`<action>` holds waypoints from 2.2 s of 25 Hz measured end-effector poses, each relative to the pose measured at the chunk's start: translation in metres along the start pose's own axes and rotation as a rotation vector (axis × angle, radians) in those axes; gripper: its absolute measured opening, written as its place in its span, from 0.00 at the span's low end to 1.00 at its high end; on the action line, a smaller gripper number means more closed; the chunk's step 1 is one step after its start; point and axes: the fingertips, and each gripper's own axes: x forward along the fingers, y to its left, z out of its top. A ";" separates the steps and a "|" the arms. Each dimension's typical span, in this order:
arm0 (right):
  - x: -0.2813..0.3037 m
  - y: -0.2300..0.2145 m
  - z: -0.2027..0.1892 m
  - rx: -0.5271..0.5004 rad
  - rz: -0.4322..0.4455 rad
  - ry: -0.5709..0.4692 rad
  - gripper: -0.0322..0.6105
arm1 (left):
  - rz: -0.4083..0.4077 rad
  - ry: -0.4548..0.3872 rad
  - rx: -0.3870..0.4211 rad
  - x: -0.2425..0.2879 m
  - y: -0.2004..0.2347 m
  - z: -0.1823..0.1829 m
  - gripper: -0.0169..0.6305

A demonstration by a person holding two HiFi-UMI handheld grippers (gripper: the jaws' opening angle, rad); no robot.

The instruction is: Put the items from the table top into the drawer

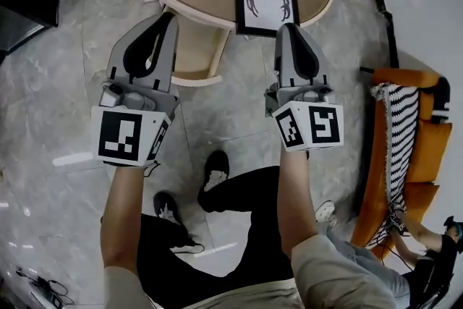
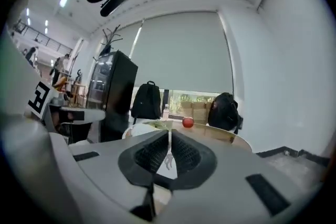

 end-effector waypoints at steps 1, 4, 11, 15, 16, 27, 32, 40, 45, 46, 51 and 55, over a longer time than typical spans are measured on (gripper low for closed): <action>0.008 -0.002 -0.008 -0.037 -0.002 -0.005 0.12 | -0.009 -0.018 0.010 0.001 0.005 -0.013 0.06; 0.032 -0.016 -0.014 -0.101 -0.004 -0.040 0.12 | -0.039 -0.088 0.038 0.007 0.015 -0.042 0.06; 0.047 -0.012 -0.020 -0.158 0.073 -0.036 0.12 | -0.014 -0.093 0.046 -0.008 0.045 -0.078 0.06; 0.033 -0.015 -0.024 -0.038 0.075 -0.033 0.12 | -0.040 -0.068 0.023 -0.024 0.032 -0.077 0.06; 0.029 -0.013 -0.028 -0.078 0.071 -0.010 0.12 | -0.051 -0.047 0.037 -0.031 0.026 -0.079 0.06; 0.008 0.022 -0.095 -0.739 0.197 0.266 0.42 | -0.111 0.064 0.054 -0.081 0.003 -0.124 0.06; 0.029 0.035 -0.098 -0.901 0.182 0.259 0.43 | -0.170 0.080 0.034 -0.075 -0.022 -0.137 0.06; 0.036 0.045 -0.112 -1.023 0.179 0.316 0.33 | -0.141 0.129 0.032 -0.080 -0.006 -0.148 0.06; 0.026 0.055 -0.110 -1.109 0.168 0.306 0.25 | -0.129 0.133 0.014 -0.078 -0.002 -0.152 0.06; 0.023 0.058 -0.110 -1.127 0.166 0.306 0.25 | -0.131 0.131 0.011 -0.077 -0.003 -0.153 0.06; 0.008 0.071 -0.103 -1.198 0.135 0.260 0.22 | -0.175 0.127 0.034 -0.083 -0.014 -0.150 0.06; -0.006 0.082 -0.079 -1.260 0.066 0.192 0.20 | -0.172 0.110 0.000 -0.080 -0.009 -0.145 0.06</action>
